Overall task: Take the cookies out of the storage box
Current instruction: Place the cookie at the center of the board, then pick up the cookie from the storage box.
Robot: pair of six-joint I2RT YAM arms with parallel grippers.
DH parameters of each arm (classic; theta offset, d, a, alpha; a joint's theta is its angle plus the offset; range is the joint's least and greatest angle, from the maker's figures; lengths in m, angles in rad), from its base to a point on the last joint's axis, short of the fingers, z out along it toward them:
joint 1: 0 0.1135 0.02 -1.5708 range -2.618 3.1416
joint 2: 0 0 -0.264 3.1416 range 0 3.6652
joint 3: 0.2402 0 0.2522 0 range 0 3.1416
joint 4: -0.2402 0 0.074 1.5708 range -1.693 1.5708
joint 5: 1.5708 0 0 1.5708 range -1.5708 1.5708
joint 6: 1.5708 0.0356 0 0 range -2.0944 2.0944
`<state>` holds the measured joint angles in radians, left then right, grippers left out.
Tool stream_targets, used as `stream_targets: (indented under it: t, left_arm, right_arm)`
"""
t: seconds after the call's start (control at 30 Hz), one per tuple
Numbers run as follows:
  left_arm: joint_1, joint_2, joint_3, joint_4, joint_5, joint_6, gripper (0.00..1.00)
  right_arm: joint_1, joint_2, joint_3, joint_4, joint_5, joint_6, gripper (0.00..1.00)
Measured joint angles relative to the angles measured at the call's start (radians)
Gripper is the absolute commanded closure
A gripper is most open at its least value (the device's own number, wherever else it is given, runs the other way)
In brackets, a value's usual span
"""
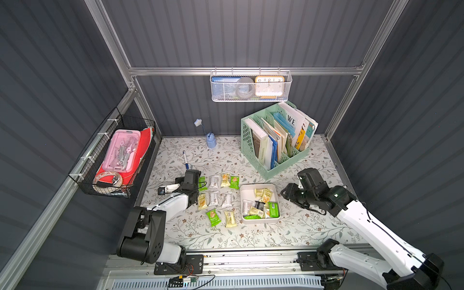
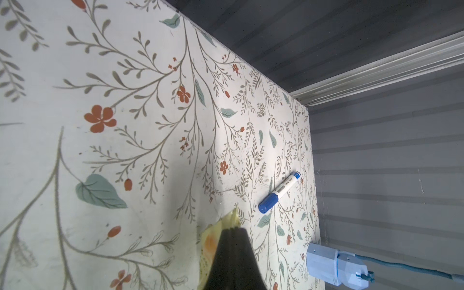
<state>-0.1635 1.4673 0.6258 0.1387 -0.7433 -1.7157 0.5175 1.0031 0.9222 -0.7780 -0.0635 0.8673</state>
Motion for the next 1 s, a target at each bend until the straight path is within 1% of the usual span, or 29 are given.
stream_targets:
  t: [0.07,0.1,0.27,0.3,0.33,0.4,0.5,0.57,0.8,0.93,1.0]
  left_arm:
    - [0.0,0.024,-0.002,0.021,0.003,-0.024,1.0]
    - [0.0,0.036,-0.005,0.03,0.007,-0.039,0.94]
    - [0.0,0.056,-0.019,-0.002,0.037,-0.125,0.51]
    - [0.0,0.054,-0.018,-0.02,0.042,-0.143,0.42]
    - [0.0,0.05,-0.017,-0.043,0.048,-0.154,0.35]
    - [0.0,0.032,-0.013,-0.105,0.058,-0.181,0.16]
    - [0.0,-0.005,0.016,-0.228,0.07,-0.207,0.05]
    - [0.0,-0.03,0.045,-0.312,0.077,-0.222,0.01]
    - [0.0,-0.09,0.125,-0.582,0.097,-0.225,0.01]
    - [0.0,-0.162,0.129,-0.681,0.123,-0.164,0.01]
    - [0.0,-0.242,0.103,-0.685,0.143,-0.111,0.01]
  right_arm:
    - [0.0,0.005,-0.001,0.0,-0.005,0.0,0.45]
    - [0.0,0.006,-0.001,0.0,-0.008,0.0,0.45]
    - [0.0,0.007,0.0,0.0,-0.016,-0.005,0.45]
    - [0.0,0.007,-0.001,0.0,-0.016,-0.005,0.45]
    - [0.0,0.006,-0.001,0.0,-0.016,-0.006,0.45]
    - [0.0,0.004,-0.001,-0.001,-0.016,-0.008,0.45]
    - [0.0,0.002,-0.001,0.0,-0.019,-0.011,0.45]
    - [0.0,0.0,-0.001,0.0,-0.019,-0.013,0.45]
    - [0.0,0.002,-0.001,0.0,-0.025,-0.025,0.45]
    - [0.0,0.016,0.001,0.003,-0.044,-0.039,0.47]
    - [0.004,0.038,0.014,-0.003,-0.054,-0.055,0.47]
